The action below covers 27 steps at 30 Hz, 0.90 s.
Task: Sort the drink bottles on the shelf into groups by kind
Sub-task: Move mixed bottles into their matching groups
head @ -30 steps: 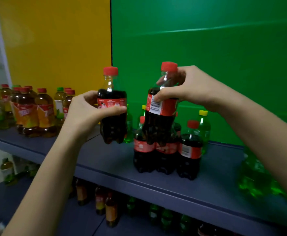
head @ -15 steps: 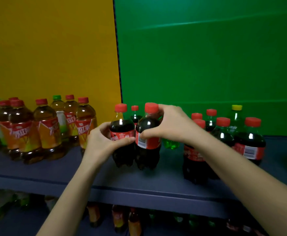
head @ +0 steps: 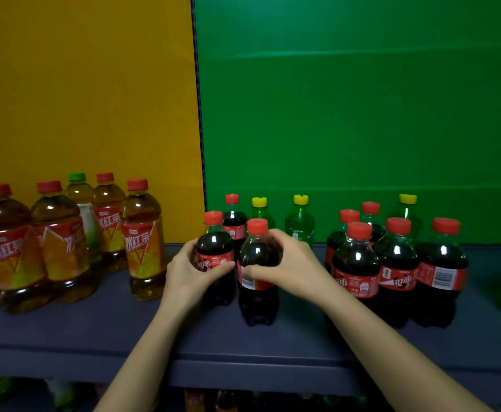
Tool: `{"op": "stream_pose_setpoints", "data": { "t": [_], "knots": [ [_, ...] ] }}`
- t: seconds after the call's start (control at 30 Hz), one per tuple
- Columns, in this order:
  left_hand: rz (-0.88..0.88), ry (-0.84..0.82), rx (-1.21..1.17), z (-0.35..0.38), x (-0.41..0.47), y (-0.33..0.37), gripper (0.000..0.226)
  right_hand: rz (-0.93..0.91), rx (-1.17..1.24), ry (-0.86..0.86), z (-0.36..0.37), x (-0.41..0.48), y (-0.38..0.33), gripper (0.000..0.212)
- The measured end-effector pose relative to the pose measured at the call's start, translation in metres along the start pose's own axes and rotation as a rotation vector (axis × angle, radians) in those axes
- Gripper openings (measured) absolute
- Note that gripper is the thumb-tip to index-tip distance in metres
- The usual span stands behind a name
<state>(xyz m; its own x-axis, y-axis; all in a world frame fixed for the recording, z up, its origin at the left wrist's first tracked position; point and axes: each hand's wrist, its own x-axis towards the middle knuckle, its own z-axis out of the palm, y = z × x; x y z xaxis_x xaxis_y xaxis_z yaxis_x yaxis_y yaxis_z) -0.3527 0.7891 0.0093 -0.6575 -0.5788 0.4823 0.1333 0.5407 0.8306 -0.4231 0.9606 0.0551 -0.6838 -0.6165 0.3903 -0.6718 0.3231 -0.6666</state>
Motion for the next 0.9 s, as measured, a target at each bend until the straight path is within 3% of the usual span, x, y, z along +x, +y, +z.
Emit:
{"op": "stream_pose_setpoints", "data": {
  "t": [0.13, 0.2, 0.27, 0.37, 0.57, 0.73, 0.9],
  "knots": [
    [0.016, 0.007, 0.109, 0.003, 0.001, 0.000, 0.071, -0.010, 0.199, -0.065, 0.001, -0.013, 0.012, 0.055],
    [0.168, 0.197, 0.266, 0.004, -0.007, 0.007, 0.070, 0.044, 0.359, -0.007, 0.002, -0.015, 0.022, 0.048],
    [0.428, 0.392, 0.324, 0.006, -0.015, 0.017, 0.046, 0.074, 0.426, 0.114, 0.004, -0.011, 0.031, 0.041],
    [0.547, 0.322, 0.242, 0.019, -0.017, 0.027, 0.030, 0.077, 0.422, 0.242, 0.013, 0.001, 0.038, 0.046],
    [0.231, 0.033, -0.009, 0.053, -0.002, 0.028, 0.039, 0.168, 0.392, 0.457, 0.019, 0.035, 0.050, 0.056],
    [0.048, -0.093, -0.061, 0.069, 0.020, 0.025, 0.049, 0.260, 0.408, 0.561, 0.022, 0.050, 0.057, 0.068],
    [-0.119, -0.137, -0.064, 0.081, 0.047, 0.020, 0.065, 0.382, 0.476, 0.558, 0.022, 0.062, 0.065, 0.079]
  ]
}}
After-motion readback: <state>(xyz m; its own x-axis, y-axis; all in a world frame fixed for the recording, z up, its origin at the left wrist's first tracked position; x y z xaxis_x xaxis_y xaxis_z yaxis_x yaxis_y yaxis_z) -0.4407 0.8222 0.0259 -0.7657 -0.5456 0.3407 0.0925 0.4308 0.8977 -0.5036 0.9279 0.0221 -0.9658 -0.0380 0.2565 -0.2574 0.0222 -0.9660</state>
